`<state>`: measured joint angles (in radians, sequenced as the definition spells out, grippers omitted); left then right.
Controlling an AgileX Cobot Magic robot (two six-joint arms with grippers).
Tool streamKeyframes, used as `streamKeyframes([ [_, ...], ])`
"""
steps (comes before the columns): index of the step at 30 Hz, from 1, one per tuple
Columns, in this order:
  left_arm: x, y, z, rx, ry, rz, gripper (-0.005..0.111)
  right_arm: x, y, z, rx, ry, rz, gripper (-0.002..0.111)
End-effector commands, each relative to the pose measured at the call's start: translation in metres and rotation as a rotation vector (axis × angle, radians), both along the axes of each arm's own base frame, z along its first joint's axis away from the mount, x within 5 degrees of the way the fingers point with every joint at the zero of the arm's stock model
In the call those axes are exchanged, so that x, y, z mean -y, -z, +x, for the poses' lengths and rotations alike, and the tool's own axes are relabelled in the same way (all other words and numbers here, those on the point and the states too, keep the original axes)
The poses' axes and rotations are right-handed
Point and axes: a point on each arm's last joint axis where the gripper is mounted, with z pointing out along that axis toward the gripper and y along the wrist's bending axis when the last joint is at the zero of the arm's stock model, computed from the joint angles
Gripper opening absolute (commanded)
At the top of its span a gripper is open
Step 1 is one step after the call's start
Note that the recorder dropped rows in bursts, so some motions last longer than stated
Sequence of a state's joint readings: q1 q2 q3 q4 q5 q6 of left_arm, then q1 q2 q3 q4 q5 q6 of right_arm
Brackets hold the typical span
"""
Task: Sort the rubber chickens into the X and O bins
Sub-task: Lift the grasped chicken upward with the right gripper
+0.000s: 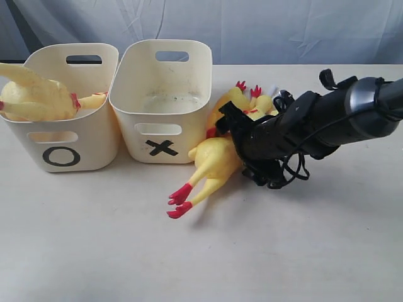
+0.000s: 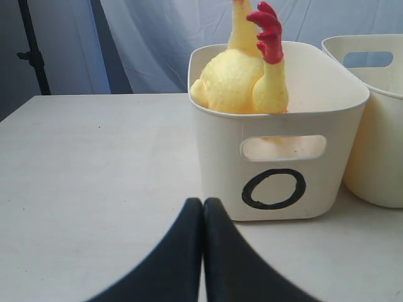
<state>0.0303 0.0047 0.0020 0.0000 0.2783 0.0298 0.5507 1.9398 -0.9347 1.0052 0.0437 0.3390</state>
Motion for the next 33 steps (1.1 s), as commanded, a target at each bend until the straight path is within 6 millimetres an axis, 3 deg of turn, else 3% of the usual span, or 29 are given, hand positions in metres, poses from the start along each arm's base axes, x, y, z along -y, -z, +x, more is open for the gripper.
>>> streamKeyframes([
  [1, 0.000, -0.002, 0.000, 0.016, 0.005, -0.009, 0.000, -0.001, 0.022, -0.010, -0.114, -0.061, -0.017, 0.047],
  [2, 0.000, -0.002, 0.000, 0.016, 0.005, -0.009, 0.000, -0.001, 0.021, -0.010, -0.107, -0.073, -0.022, 0.020],
  [3, 0.000, -0.002, 0.000, 0.016, 0.005, -0.009, 0.000, -0.001, 0.019, -0.009, -0.101, -0.075, -0.021, 0.000],
  [9, 0.000, -0.002, 0.000, 0.016, 0.005, -0.009, 0.000, 0.001, -0.009, -0.007, 0.016, -0.135, -0.038, -0.001],
  [19, 0.000, -0.002, 0.000, 0.016, 0.005, -0.009, 0.000, 0.006, -0.088, -0.017, 0.264, -0.284, -0.053, -0.001],
  [25, 0.000, -0.002, 0.000, 0.016, 0.005, -0.009, 0.000, 0.032, -0.125, -0.018, 0.347, -0.265, -0.048, -0.001],
  [33, 0.000, -0.002, 0.000, 0.016, 0.005, -0.009, 0.000, 0.053, -0.174, -0.026, 0.636, -0.337, -0.214, -0.001],
])
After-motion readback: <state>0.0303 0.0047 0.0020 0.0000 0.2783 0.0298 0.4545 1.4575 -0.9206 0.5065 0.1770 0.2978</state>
